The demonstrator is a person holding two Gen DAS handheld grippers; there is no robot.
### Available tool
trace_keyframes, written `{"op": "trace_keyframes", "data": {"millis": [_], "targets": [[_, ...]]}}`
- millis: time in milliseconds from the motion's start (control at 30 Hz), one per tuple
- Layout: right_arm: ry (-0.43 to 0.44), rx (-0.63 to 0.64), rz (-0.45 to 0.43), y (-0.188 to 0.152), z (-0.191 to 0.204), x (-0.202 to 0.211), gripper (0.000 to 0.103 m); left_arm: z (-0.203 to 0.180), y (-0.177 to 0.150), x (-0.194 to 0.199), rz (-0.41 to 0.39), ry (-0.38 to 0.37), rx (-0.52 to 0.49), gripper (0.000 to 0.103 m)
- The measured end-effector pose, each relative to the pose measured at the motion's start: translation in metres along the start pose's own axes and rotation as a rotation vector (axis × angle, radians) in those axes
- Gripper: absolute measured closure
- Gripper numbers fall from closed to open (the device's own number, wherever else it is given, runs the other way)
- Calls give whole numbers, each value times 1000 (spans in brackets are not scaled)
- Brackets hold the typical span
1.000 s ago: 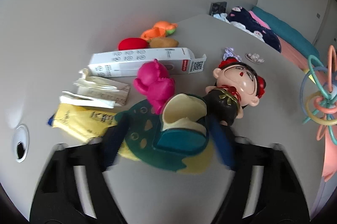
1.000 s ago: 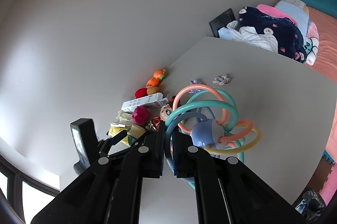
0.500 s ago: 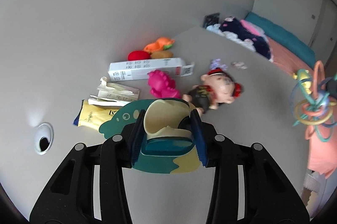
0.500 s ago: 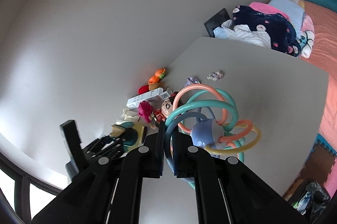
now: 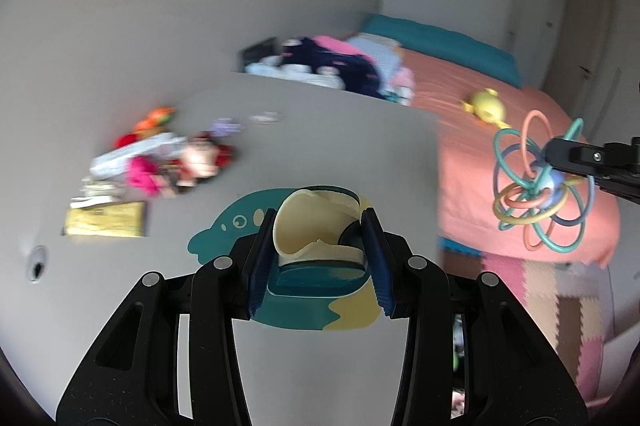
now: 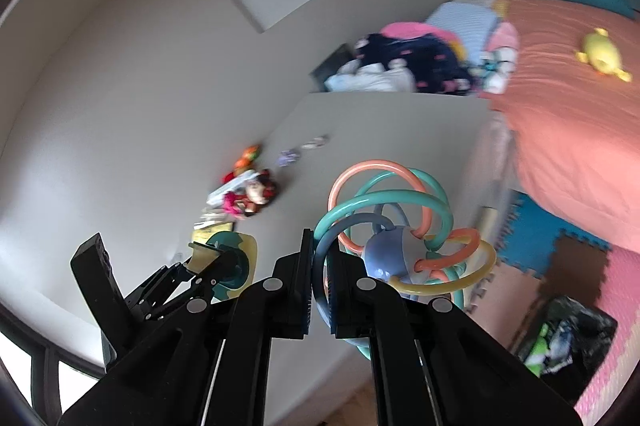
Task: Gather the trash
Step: 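Carry both toys over the black bin and open both tools, then move both open tools back to the desk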
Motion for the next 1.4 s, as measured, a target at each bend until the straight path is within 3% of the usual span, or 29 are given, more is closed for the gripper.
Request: {"op": "trace_keyframes", "data": {"millis": [300, 433, 700, 733, 767, 800, 833, 867, 967, 1133, 1400], "targets": [[-178, -147, -39, -38, -113, 80, 96, -152, -26, -18, 62, -180, -166, 61], [-295, -222, 9, -60, -168, 100, 96, -216, -49, -33, 132, -258, -236, 61], [-434, -383, 128, -108, -265, 110, 96, -320, -112, -74, 324, -360, -365, 61], [-450, -396, 165, -114, -275, 107, 91, -328, -119, -79, 351, -374, -380, 60], [-471, -411, 201, -119, -284, 105, 76, -336, -126, -82, 382, -388, -393, 51], [-486, -429, 230, -124, -292, 103, 60, -344, -133, -85, 413, -388, -410, 13], [-506, -465, 276, -131, -302, 101, 25, -349, -137, -88, 420, -374, -424, 7], [-513, -480, 284, -133, -307, 101, 19, -353, -140, -87, 404, -361, -439, 6], [-530, -500, 270, -139, -317, 107, 18, -360, -148, -91, 408, -332, -469, 6], [-521, -496, 241, -138, -320, 114, 18, -352, -145, -99, 424, -329, -432, 6], [-492, -440, 184, -118, -296, 110, 18, -326, -129, -90, 400, -320, -369, 6]]}}
Point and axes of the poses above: each gripper's, at about its wrist camera, not at the fingertips, and x roughly against the way its jaws point, z to its left, y to its top, the point moved 4 cm from there along -x, roughly the way its jaws point
